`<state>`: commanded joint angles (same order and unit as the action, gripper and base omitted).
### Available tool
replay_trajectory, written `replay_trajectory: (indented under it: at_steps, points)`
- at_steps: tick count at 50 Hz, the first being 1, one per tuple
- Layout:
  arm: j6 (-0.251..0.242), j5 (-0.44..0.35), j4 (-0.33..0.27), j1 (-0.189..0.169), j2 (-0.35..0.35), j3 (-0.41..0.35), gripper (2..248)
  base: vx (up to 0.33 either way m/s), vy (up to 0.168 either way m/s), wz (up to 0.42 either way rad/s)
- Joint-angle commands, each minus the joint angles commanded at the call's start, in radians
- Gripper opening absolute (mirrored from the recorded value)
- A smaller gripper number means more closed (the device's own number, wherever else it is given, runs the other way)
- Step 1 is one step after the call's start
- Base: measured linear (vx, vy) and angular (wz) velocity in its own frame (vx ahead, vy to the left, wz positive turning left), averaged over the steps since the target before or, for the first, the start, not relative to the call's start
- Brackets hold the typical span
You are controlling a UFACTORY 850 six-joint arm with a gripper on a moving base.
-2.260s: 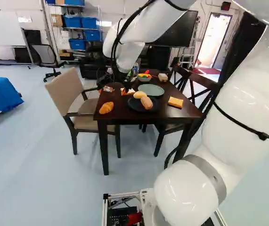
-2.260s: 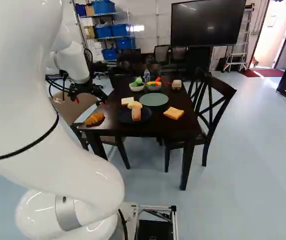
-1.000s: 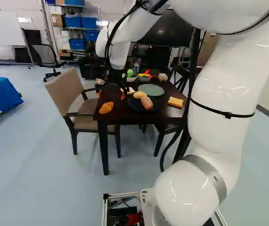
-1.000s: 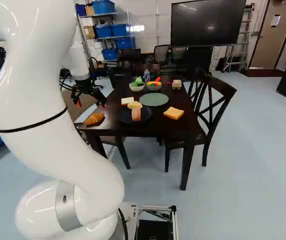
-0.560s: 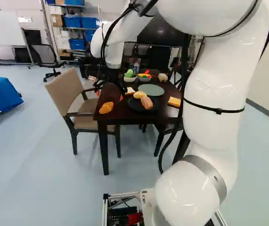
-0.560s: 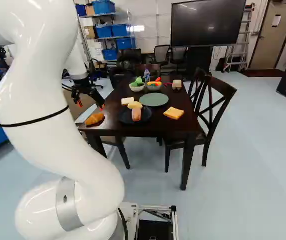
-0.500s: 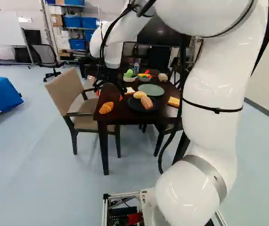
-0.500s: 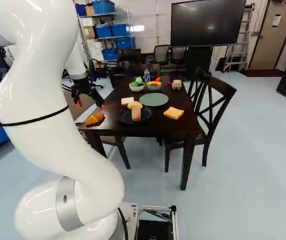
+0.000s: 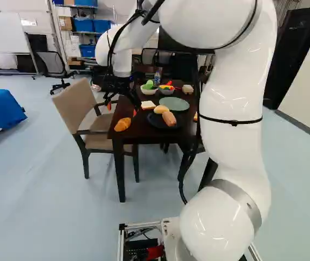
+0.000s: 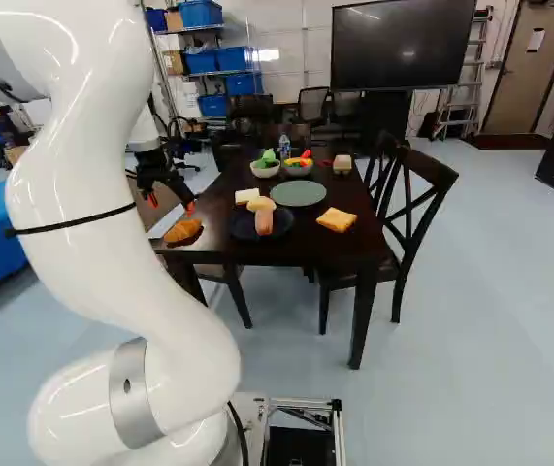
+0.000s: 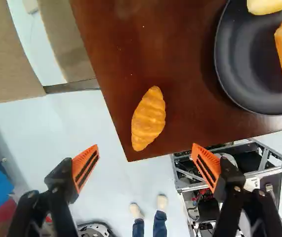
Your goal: Move the croissant to the empty plate
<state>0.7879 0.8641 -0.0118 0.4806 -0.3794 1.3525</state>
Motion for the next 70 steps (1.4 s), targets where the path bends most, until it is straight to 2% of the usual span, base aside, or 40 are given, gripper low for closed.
replay_trajectory:
  at_steps: [6, 22, 39, 47, 59, 70]
  points:
    - [0.0, 0.019, -0.006, 0.005, -0.019, 0.025, 247, 0.0, 0.0, 0.0]
    - [0.0, 0.033, -0.003, 0.003, -0.04, 0.031, 247, 0.0, 0.0, 0.0]
    - [0.0, 0.001, 0.047, -0.006, -0.109, 0.069, 247, 0.0, 0.0, 0.0]
    - [0.0, 0.0, 0.05, -0.014, -0.133, 0.075, 247, 0.0, 0.0, 0.0]
    - [0.0, 0.0, 0.05, -0.041, -0.11, 0.041, 247, 0.0, 0.0, 0.0]
    - [0.0, 0.0, 0.05, -0.044, -0.109, 0.039, 247, 0.0, 0.0, 0.0]
